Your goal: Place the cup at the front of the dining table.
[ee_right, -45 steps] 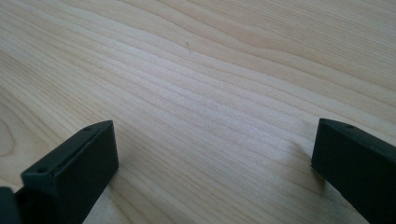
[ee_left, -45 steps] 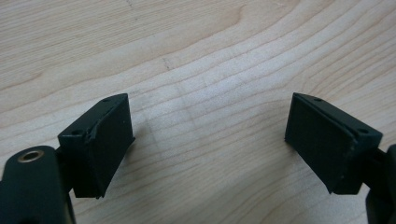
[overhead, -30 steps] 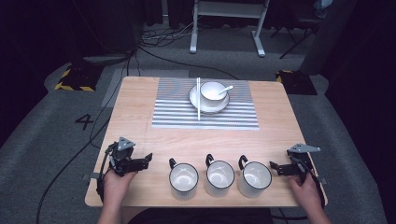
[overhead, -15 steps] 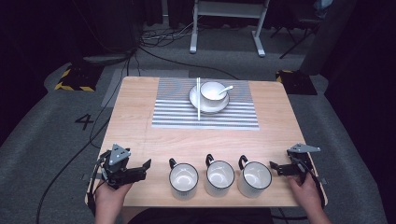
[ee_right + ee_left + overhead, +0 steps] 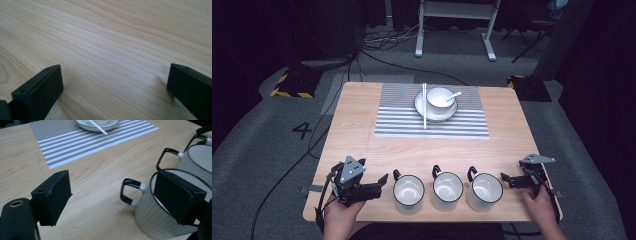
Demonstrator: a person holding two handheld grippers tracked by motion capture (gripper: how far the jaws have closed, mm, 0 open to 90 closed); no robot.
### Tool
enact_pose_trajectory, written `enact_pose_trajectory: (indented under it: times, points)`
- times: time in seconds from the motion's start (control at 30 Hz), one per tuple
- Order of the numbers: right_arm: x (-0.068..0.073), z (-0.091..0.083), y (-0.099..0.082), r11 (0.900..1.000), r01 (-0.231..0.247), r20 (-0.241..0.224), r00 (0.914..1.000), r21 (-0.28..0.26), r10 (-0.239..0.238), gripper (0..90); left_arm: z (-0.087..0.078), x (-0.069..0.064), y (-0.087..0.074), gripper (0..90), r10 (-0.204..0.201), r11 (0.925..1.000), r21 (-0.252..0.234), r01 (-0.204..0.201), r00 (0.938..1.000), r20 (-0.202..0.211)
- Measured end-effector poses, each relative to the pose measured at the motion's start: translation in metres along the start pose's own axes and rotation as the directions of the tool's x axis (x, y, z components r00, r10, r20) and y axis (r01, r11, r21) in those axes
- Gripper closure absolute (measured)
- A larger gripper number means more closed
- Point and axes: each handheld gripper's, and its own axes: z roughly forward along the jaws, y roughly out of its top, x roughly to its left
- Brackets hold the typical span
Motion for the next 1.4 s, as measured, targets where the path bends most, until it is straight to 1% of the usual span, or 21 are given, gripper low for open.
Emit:
enact_pose_trajectory:
  times: [0.07,0.13,0.27,0.37,0.4,0.47,0.53,0.67,0.73,0.9,0.97,1.0,1.03,1.13,1.17,1.2,1.23,1.27,1.33,1.37,1.4]
  points:
    - [0.000,0.000,0.000,1.0000,-0.004,-0.001,1.0000,-0.001,0.004,0.4,0.000,-0.006,0.002,14.7,-0.025,0.9995,-0.016,0.026,0.9990,0.036]
    - [0.000,0.000,0.000,1.0000,-0.002,-0.001,1.0000,0.001,0.002,0.4,0.001,-0.015,0.003,14.7,-0.027,0.9992,-0.026,0.029,0.9977,0.061]
    - [0.001,0.000,0.000,1.0000,-0.005,-0.001,1.0000,0.001,0.005,0.4,0.002,-0.030,0.005,14.8,0.001,0.9999,-0.014,0.000,0.9981,0.062]
    - [0.000,0.000,0.000,1.0000,-0.001,-0.001,1.0000,0.000,0.001,0.4,0.003,-0.039,0.007,14.7,0.003,0.9998,-0.019,-0.002,0.9972,0.074]
    - [0.000,0.000,0.000,1.0000,-0.004,0.000,1.0000,0.001,0.004,0.4,0.004,-0.042,0.006,14.8,-0.003,0.9996,-0.026,0.005,0.9961,0.088]
    - [0.000,0.000,0.000,1.0000,0.001,0.000,1.0000,0.000,-0.001,0.4,0.007,-0.048,0.004,14.8,-0.013,0.9997,-0.017,0.015,0.9910,0.133]
    - [0.000,0.000,0.000,1.0000,-0.003,0.000,1.0000,0.001,0.003,0.4,0.010,-0.053,0.001,14.6,-0.017,0.9998,-0.006,0.018,0.9886,0.150]
    - [0.000,0.000,0.000,1.0000,-0.004,0.000,1.0000,0.001,0.004,0.4,0.015,-0.060,-0.001,14.6,-0.005,0.9998,0.019,0.002,0.9906,0.137]
    - [0.000,0.000,0.000,1.0000,-0.005,-0.001,1.0000,0.000,0.005,0.4,0.017,-0.063,-0.004,14.5,-0.015,0.9994,0.032,0.011,0.9888,0.149]
    - [0.000,0.000,0.000,1.0000,-0.005,0.000,1.0000,0.001,0.005,0.4,0.022,-0.072,-0.015,14.1,-0.012,0.9977,0.067,0.002,0.9873,0.159]
    - [0.000,0.000,0.000,1.0000,-0.002,0.000,1.0000,0.001,0.002,0.4,0.024,-0.073,-0.017,13.2,-0.005,0.9969,0.079,-0.007,0.9886,0.150]
    - [0.001,0.000,0.000,1.0000,-0.007,-0.002,1.0000,0.000,0.007,0.4,0.024,-0.073,-0.017,12.9,-0.003,0.9974,0.071,-0.008,0.9888,0.149]
    - [0.000,0.000,0.000,1.0000,-0.004,-0.001,1.0000,0.000,0.004,0.4,0.024,-0.074,-0.017,12.9,0.000,0.9968,0.079,-0.011,0.9895,0.145]
    - [0.000,0.000,0.000,1.0000,-0.002,0.000,1.0000,0.001,0.002,0.4,0.025,-0.075,-0.017,12.6,0.017,0.9967,0.076,-0.027,0.9912,0.132]
    - [0.000,0.000,0.000,1.0000,0.000,0.000,1.0000,0.000,0.000,0.4,0.025,-0.075,-0.017,12.0,0.021,0.9962,0.081,-0.031,0.9930,0.116]
    - [0.000,0.000,0.000,1.0000,-0.005,0.000,1.0000,0.001,0.005,0.4,0.026,-0.076,-0.017,11.0,0.007,0.9954,0.094,-0.018,0.9938,0.111]
    - [0.000,0.000,0.000,1.0000,-0.001,0.000,1.0000,0.001,0.001,0.4,0.026,-0.076,-0.017,10.8,0.005,0.9951,0.097,-0.016,0.9946,0.104]
    - [0.000,0.000,0.000,1.0000,-0.003,0.000,1.0000,0.001,0.003,0.4,0.026,-0.077,-0.017,10.8,-0.002,0.9950,0.099,-0.009,0.9943,0.106]
    - [0.000,0.000,0.000,1.0000,0.000,0.000,1.0000,0.000,0.000,0.4,0.025,-0.078,-0.016,10.6,0.023,0.9946,0.098,-0.033,0.9947,0.100]
    - [0.001,0.000,0.000,1.0000,-0.005,-0.001,1.0000,0.001,0.005,0.4,0.026,-0.078,-0.017,10.6,0.033,0.9937,0.104,-0.042,0.9957,0.086]
    - [0.000,0.000,0.000,1.0000,0.000,0.000,1.0000,0.000,0.000,0.4,0.028,-0.078,-0.018,10.4,0.031,0.9923,0.116,-0.041,0.9955,0.089]
